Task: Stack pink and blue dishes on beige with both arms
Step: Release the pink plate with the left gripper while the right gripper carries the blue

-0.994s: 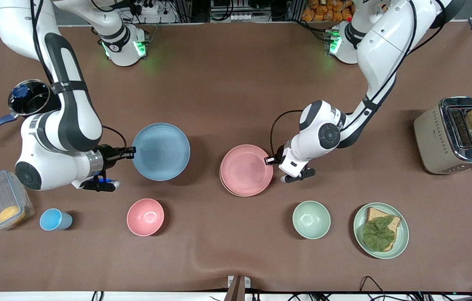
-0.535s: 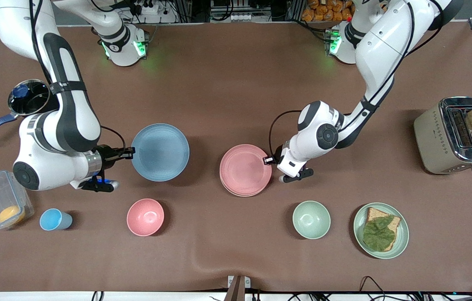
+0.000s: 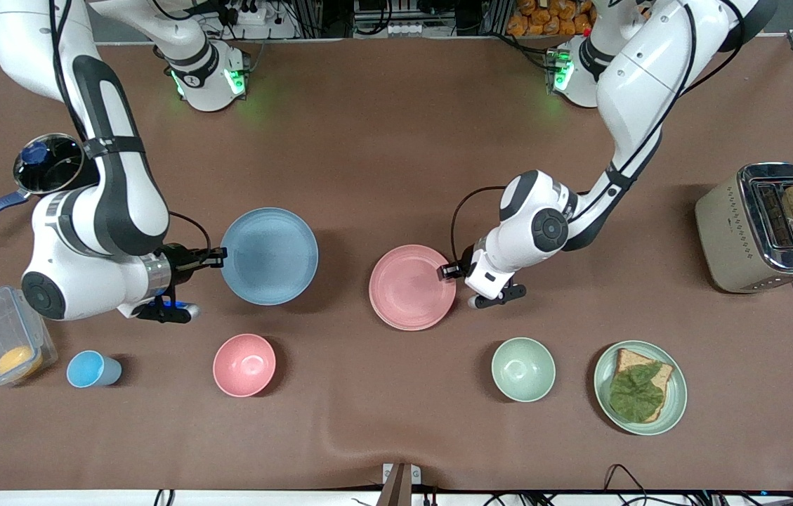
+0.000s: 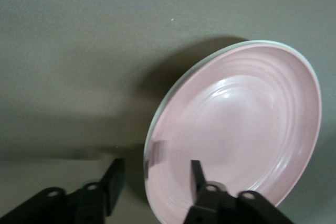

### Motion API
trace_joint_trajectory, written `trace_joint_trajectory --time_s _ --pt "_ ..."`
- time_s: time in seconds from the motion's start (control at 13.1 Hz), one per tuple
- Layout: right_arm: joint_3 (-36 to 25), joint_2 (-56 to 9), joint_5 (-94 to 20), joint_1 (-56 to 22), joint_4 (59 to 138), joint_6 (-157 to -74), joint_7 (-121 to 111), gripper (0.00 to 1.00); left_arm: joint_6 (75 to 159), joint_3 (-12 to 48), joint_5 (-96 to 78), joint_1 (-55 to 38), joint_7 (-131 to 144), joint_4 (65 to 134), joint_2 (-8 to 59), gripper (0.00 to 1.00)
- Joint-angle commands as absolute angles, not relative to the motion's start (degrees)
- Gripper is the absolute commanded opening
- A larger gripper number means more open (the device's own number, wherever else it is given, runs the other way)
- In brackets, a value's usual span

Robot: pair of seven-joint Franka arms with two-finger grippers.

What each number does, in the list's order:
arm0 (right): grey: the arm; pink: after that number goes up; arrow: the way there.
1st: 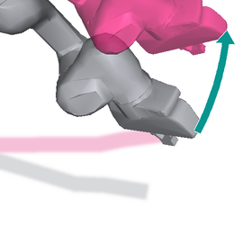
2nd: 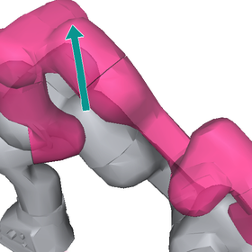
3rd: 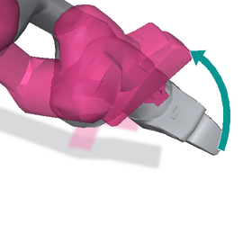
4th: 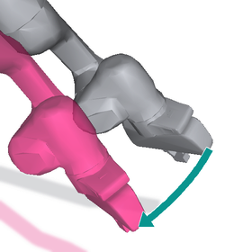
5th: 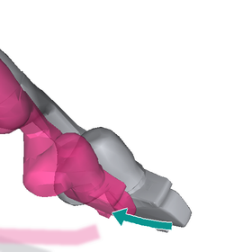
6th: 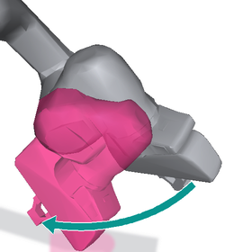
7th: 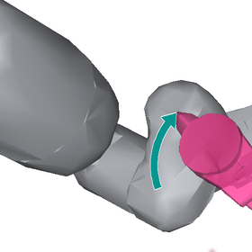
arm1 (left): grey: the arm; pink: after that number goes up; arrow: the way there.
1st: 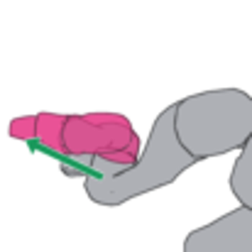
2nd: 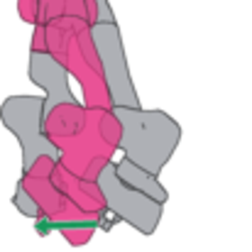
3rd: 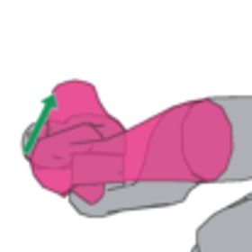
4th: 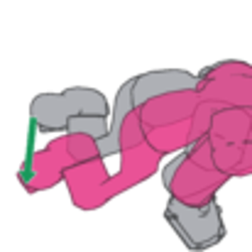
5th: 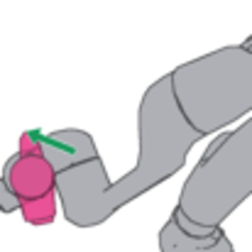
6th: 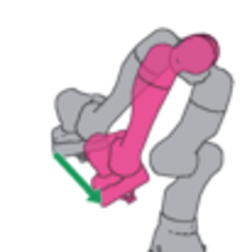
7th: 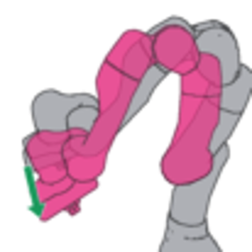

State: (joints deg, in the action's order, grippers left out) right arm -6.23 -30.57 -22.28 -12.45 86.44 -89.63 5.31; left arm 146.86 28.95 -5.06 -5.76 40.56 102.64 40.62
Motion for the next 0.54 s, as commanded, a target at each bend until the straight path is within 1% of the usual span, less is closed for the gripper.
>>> trace_joint_trajectory --time_s 0.0,0.15,0.23,0.46 --pt "-6.3 -31.8 -25.4 -13.3 85.0 -89.7 6.9 0.00 147.0 28.6 -3.8 -5.5 42.6 101.4 39.1 1.00" --pt "-6.2 -32.8 -26.9 -15.5 85.1 -92.6 10.0 0.00 145.4 28.6 -3.7 -4.0 42.7 102.0 34.0 1.00" --pt "-6.2 -33.3 -27.1 -16.9 85.1 -94.4 12.4 0.00 142.9 28.5 -3.5 -3.2 42.7 102.0 31.0 1.00" --pt "-6.2 -35.9 -31.6 -21.6 85.0 -101.0 17.2 0.00 131.6 27.9 5.3 1.7 42.3 101.5 21.3 1.00"
